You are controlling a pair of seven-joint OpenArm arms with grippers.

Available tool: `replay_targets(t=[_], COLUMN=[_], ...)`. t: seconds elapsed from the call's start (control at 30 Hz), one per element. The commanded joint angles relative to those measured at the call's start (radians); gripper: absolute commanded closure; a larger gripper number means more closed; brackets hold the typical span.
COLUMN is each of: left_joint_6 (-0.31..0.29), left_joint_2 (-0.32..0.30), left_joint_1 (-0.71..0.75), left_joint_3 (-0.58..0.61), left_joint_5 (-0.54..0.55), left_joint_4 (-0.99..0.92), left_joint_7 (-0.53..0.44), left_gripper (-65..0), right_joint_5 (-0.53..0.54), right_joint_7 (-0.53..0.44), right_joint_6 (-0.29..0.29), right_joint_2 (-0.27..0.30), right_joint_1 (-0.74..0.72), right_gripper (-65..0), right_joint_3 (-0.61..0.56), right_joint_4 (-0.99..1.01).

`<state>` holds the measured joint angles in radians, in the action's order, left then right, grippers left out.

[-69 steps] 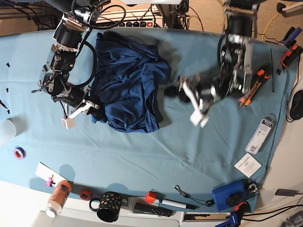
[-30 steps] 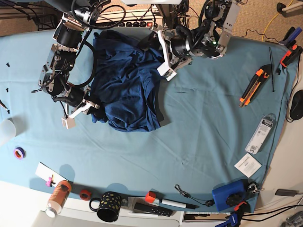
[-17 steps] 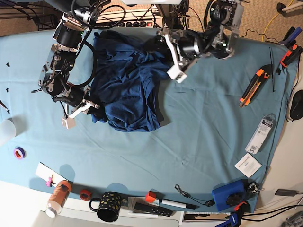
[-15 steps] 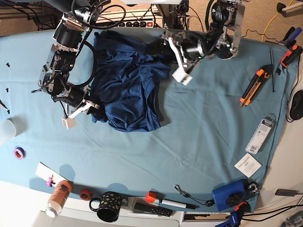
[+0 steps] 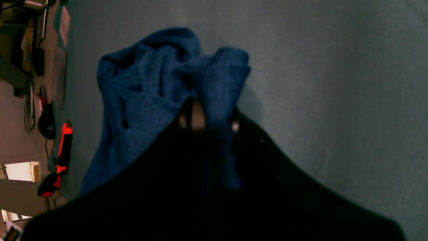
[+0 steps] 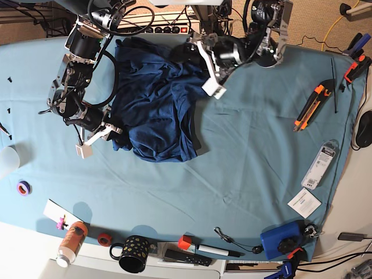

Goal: Layout the t-shirt on the table in an organized manner, then fold the t-shirt properly
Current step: 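Lift the shirt's edge with the left gripper and pull it toward the left arm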

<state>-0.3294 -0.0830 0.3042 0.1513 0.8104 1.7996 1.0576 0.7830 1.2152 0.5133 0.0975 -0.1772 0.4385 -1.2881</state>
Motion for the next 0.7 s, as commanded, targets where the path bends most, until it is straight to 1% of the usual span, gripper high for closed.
replay_targets(t=[0.0,0.37,0.4,0.43,0.47,0.5,0.53,0.57,0.6,0.63,0.67], left_joint_6=[-0.005,-0.004,-0.003,-0.003,0.005,0.014,0.018,0.016,0.007,-0.01,-0.013], left_joint_2=[0.005,0.005,0.005,0.005,0.005,0.005,0.005,0.005,0.005,0.005,0.005], left_joint_1=[-0.002,-0.003,-0.003,-0.003,-0.003,-0.003,-0.003,-0.003,-0.003,-0.003,-0.003], left_joint_3=[0.007,0.017,0.017,0.017,0.017,0.017,0.017,0.017,0.017,0.017,0.017], left_joint_5=[0.019,-0.029,-0.033,-0.033,-0.033,-0.037,-0.049,-0.055,-0.055,-0.055,-0.055], left_joint_4=[0.015,0.015,0.015,0.015,0.015,0.015,0.015,0.015,0.015,0.015,0.015], left_joint_7=[-0.019,-0.081,-0.09,-0.096,-0.1,-0.104,-0.111,-0.117,-0.118,-0.124,-0.131], left_gripper=[-41.0,-41.0,-40.6,-38.6,-34.9,-29.8,-22.9,-13.4,-2.4,0.0,0.0], right_joint_5=[0.009,0.01,0.01,0.01,0.01,0.01,0.01,0.014,0.018,0.031,0.044], right_joint_7=[-0.003,-0.003,-0.003,-0.003,-0.003,-0.003,-0.004,-0.005,-0.005,-0.005,-0.005], right_joint_6=[0.003,0.003,0.003,0.003,0.003,0.003,0.003,0.003,0.003,0.005,0.016], right_joint_2=[0.011,0.011,0.011,0.011,0.011,0.011,0.011,0.011,0.012,0.014,0.014], right_joint_1=[-0.019,-0.019,-0.019,-0.019,-0.019,-0.019,-0.019,-0.02,-0.02,-0.02,-0.02], right_gripper=[0.0,0.0,0.0,0.0,0.0,0.0,0.0,0.0,0.0,0.0,0.0], right_joint_3=[0.001,0.001,0.001,0.001,0.001,0.001,0.001,0.001,0.001,0.001,0.002], right_joint_4=[-0.013,-0.013,-0.013,-0.013,-0.013,-0.013,-0.013,-0.013,-0.013,-0.013,-0.014])
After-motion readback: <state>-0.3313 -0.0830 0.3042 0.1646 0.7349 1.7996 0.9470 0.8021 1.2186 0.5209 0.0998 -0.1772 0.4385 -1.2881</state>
